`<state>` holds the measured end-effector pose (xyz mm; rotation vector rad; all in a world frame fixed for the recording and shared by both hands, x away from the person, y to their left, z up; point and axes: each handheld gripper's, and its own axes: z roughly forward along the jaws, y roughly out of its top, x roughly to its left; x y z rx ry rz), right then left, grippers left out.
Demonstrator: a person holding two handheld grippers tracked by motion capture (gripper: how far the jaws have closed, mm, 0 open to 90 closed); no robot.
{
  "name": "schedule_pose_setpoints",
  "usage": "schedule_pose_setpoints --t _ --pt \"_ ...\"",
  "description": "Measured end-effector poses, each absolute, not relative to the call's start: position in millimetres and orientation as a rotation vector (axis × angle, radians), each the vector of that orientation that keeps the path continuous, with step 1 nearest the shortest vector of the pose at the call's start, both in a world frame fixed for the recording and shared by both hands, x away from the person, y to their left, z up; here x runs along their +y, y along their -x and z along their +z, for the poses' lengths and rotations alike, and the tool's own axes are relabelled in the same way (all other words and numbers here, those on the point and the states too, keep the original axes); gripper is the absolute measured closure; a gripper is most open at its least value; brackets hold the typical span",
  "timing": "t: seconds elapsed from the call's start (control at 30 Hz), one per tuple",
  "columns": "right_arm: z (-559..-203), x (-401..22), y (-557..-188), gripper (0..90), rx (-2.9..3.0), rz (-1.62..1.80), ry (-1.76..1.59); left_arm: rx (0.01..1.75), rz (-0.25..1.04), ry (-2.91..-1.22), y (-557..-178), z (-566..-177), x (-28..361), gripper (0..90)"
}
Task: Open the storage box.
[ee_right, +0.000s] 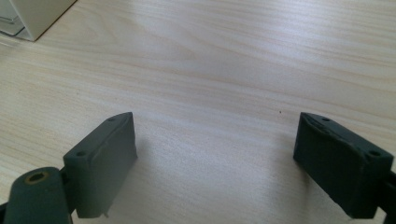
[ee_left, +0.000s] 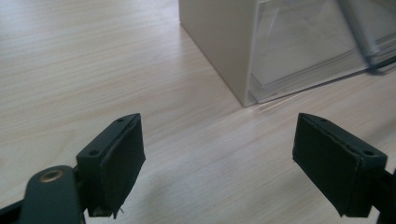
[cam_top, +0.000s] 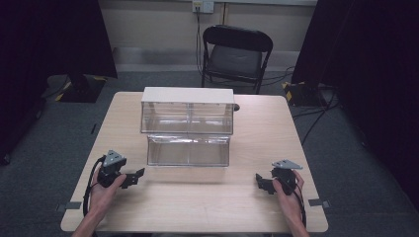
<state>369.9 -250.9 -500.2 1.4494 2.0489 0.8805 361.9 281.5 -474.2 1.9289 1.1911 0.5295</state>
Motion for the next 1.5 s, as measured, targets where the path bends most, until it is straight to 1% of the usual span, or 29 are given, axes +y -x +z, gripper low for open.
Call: schedule_pose_setpoints --t 0.57,0.87,0.93,1.3,1.5 --pt "-500.2 -250.9 -369.9 12.4 2.049 0.88 -1.448 1.094 0.485 -1.949 -362.9 -467.5 260.5 17.5" --pt "-500.2 -250.9 -369.9 12.4 2.049 0.88 -1.449 1.063 0.506 -1.941 -364.3 -465.5 253.9 17.6" --pt "-500.2 -250.9 -369.9 12.4 2.049 0.881 -1.449 1.064 0.522 -1.939 -364.2 -463.7 253.3 17.6" --pt "-500.2 -250.9 -369.9 12.4 2.049 0.88 -1.448 1.065 0.468 -1.912 -365.3 -463.9 253.0 16.9" --pt "-500.2 -250.9 -369.9 12.4 2.049 0.88 -1.449 1.065 0.458 -1.913 -365.2 -463.6 253.3 18.1"
